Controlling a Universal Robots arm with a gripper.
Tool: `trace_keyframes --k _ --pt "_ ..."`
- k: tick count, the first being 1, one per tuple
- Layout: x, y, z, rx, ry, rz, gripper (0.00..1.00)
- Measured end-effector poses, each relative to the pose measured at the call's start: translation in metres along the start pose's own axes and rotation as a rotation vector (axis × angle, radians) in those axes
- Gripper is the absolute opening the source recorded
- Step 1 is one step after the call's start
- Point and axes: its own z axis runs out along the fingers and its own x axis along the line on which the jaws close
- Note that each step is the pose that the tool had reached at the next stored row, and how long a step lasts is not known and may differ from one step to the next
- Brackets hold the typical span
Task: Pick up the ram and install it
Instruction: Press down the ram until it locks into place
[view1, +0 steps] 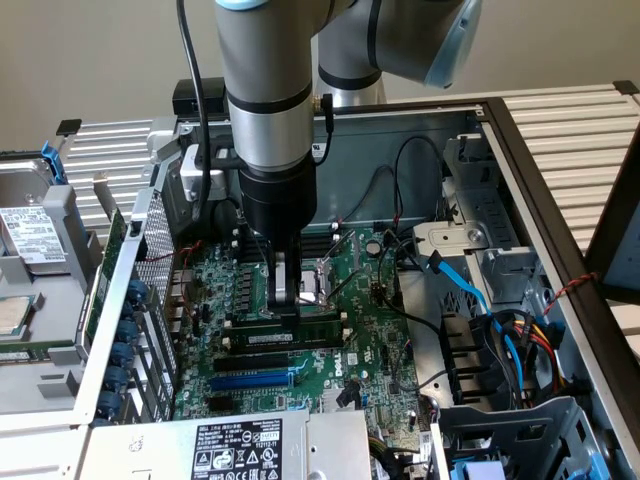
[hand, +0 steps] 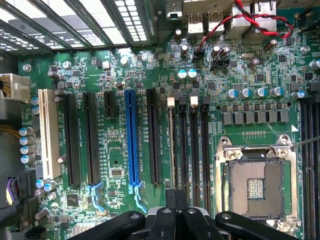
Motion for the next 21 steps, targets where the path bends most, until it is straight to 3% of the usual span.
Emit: trace_keyframes --k 21 --pt "-0.0002 0.0002 0.0044 -0.0001 0.0003 0.000 0.11"
